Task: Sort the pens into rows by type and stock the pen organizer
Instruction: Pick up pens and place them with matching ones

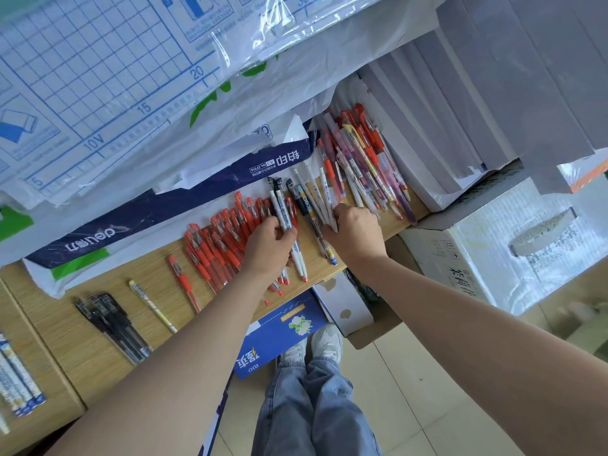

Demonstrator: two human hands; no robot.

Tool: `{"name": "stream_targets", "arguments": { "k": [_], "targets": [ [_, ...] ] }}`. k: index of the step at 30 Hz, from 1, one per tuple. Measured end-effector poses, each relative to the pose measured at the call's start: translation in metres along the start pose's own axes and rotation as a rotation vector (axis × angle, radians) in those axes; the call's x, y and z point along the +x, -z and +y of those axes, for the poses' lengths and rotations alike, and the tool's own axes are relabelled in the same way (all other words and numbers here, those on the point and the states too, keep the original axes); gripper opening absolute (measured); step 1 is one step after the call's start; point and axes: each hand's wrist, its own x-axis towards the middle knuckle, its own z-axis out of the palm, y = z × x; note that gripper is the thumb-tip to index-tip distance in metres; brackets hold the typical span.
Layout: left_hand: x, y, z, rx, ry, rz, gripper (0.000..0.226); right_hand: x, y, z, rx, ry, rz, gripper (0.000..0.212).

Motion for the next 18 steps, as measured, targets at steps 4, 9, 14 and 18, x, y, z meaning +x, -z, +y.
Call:
{"name": "stream_targets", "arguments": {
  "k": [4, 9, 14, 18],
  "targets": [
    [0.0, 0.002, 0.002, -0.031, -0.007, -0.004, 0.022, 0.004, 0.001, 0.0, 0.042, 0.015, -0.05, 0.027],
    [-0.007, 0.001, 0.007, -0.092, -0.009, -0.003, 0.027, -0.007, 0.017, 0.009, 0.299, 0.042, -0.16, 0.028],
    [-0.02, -0.006, 0.016, -0.165, -0.038, 0.014, 0.028, -0.027, 0.027, 0.002, 0.276, 0.134, -0.298, 0.035],
    [-0.036, 0.001, 0.011, -0.067, -0.109, 0.075, 0.04, -0.037, 0.029, -0.007, 0.295, 0.156, -0.325, 0.038]
  ]
}}
